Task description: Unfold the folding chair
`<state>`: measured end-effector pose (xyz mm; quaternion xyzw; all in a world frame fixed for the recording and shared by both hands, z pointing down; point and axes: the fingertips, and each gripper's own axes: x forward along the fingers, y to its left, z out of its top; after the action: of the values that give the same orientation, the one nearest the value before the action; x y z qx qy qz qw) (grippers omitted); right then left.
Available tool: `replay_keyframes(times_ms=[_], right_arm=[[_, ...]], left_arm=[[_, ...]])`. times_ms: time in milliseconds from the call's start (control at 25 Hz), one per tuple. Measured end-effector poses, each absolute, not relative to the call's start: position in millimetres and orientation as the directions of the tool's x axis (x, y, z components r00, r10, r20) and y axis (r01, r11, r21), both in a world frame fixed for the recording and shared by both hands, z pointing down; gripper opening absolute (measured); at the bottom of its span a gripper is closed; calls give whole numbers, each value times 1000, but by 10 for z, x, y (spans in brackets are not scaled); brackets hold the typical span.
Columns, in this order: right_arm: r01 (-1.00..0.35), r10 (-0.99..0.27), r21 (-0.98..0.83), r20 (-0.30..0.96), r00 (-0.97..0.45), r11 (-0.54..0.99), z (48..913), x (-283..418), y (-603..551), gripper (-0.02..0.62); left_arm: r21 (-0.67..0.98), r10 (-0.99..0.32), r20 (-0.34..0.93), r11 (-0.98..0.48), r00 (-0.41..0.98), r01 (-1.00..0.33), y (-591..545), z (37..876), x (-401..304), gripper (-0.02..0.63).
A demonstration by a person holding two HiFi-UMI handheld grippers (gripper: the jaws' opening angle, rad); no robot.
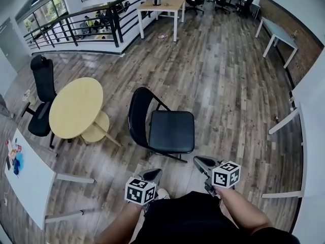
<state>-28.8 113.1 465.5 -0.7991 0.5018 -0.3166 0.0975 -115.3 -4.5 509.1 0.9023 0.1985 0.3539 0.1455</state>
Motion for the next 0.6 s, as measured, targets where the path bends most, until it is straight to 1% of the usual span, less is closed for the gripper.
replay_keyframes(times_ms=[200,360,480,600], right_arm=[[-767,-871,-442,388,303,-464,4333,-395,1381,5],[-788,-898,-450,334,288,-420,4096,-569,1652,5],[-797,-912,-460,308,270,-392,4009,-681,1823,5],[-824,-919,-433,305,249,-366,4012,-816,1956,5]], left_arm=[[424,433,503,-878,748,223,160,4693,-1123,6],[395,399,431,-890,809,229,462,4330,-1170,6],[364,343,413,-911,844,192,609,4182,-1263,7],[347,314,402,-922,860,174,746,4147,-1395,7]])
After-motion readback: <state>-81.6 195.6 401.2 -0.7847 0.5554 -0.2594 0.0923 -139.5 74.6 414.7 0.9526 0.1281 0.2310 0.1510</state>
